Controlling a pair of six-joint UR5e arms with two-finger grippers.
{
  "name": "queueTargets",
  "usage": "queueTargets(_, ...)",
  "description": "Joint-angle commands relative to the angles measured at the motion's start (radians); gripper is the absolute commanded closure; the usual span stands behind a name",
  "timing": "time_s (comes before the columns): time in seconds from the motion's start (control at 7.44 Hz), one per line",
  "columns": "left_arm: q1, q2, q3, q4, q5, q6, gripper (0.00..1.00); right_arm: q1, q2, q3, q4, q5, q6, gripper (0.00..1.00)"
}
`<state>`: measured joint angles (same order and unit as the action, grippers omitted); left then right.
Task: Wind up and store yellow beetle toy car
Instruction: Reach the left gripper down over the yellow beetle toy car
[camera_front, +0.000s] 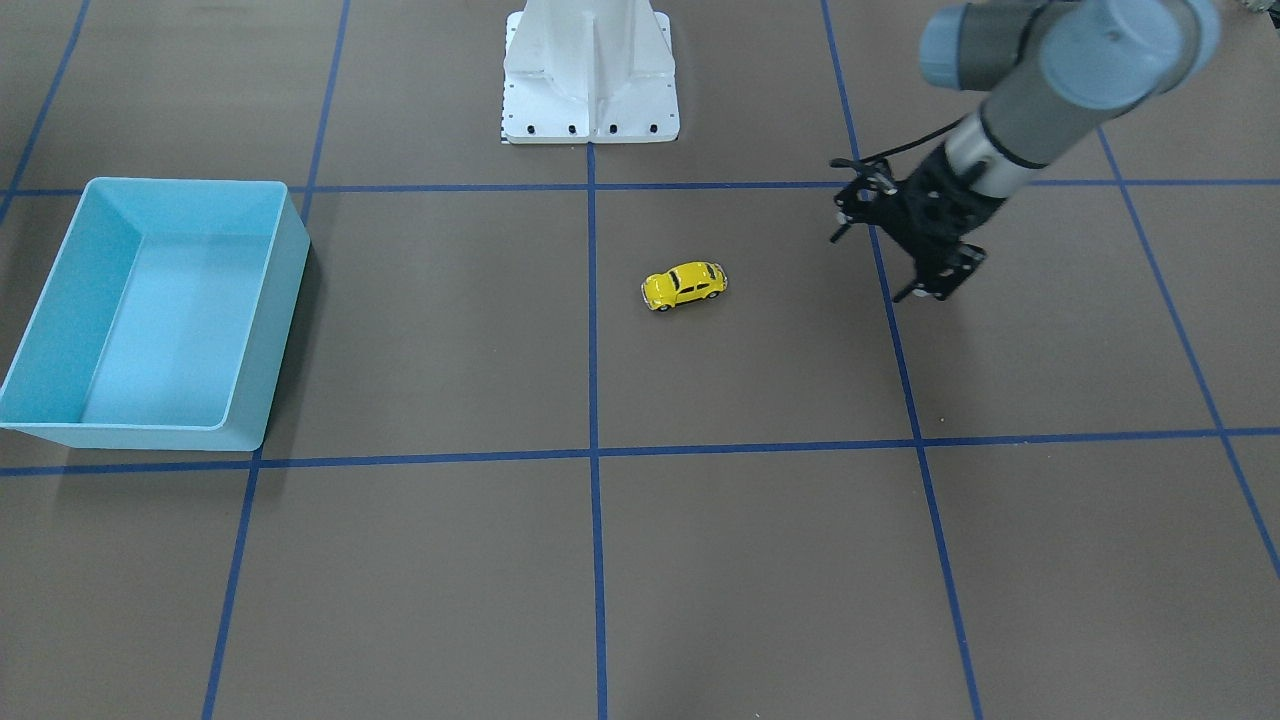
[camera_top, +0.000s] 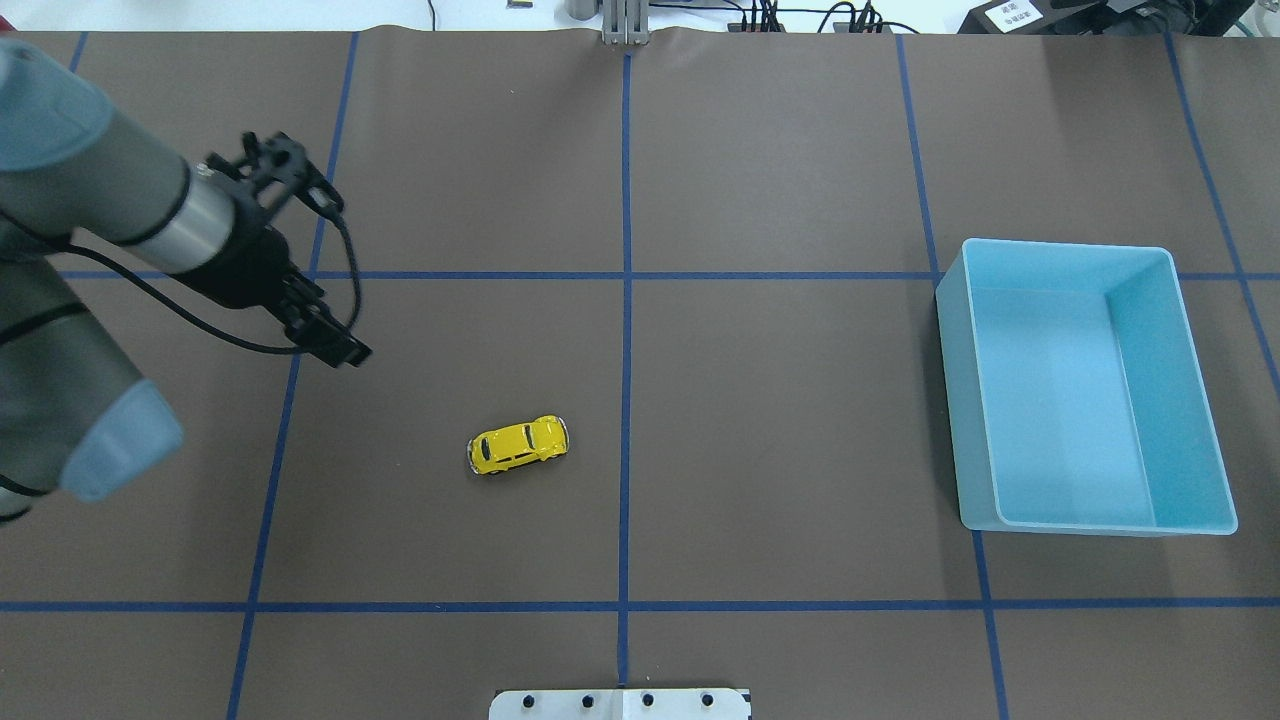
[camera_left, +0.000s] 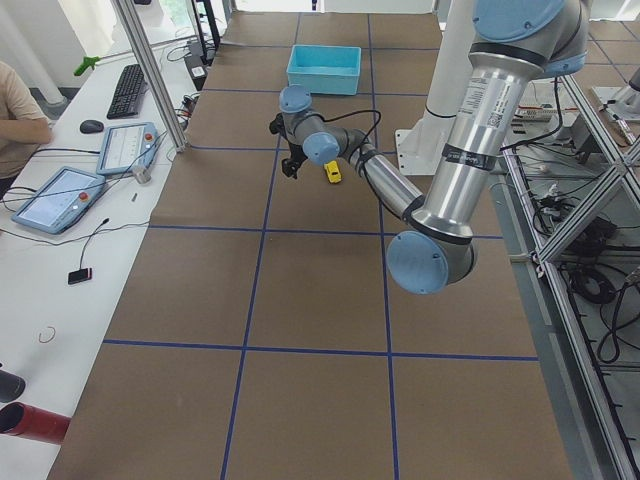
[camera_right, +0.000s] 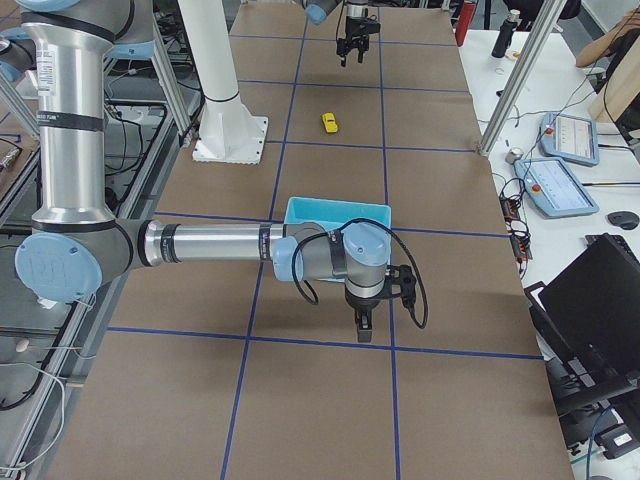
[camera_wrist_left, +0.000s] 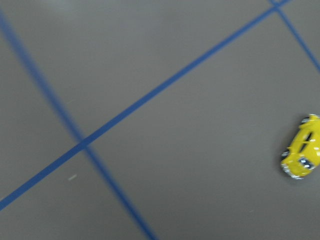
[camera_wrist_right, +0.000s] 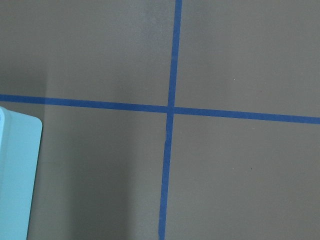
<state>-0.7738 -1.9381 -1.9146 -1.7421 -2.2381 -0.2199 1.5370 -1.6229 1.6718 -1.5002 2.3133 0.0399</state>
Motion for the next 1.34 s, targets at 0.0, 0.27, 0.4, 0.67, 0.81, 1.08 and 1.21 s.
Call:
queueTargets(0.0,0.163,-0.102,0.008,0.006,0.074,0.002,0.00,0.000,0.000,-0.004,0.000,0.000,0.000,0.00)
queueTargets(0.27,0.182,-0.116,0.008,-0.005,0.147,0.054,0.00,0.000,0.000,-0.004,0.000,0.000,0.000,0.00)
queueTargets(0.4,0.182,-0.117,0.009,0.009,0.211,0.290,0.00,0.000,0.000,-0.004,0.000,-0.002,0.002,0.00)
queueTargets(0.67,0.221,-0.155,0.043,0.114,0.229,0.367,0.00,0.002,0.000,-0.001,0.000,-0.002,0.000,0.00)
queueTargets(0.81,0.247,-0.191,0.067,0.165,0.295,0.440,0.00,0.002,0.000,-0.004,0.000,-0.002,0.000,0.00)
queueTargets(1.08,0.269,-0.261,0.121,0.228,0.343,0.449,0.00,0.002,0.000,-0.004,0.000,-0.002,0.000,0.00)
queueTargets(1.21,0.272,-0.278,0.159,0.226,0.351,0.433,0.00,0.002,0.000,-0.006,0.000,-0.002,0.002,0.00)
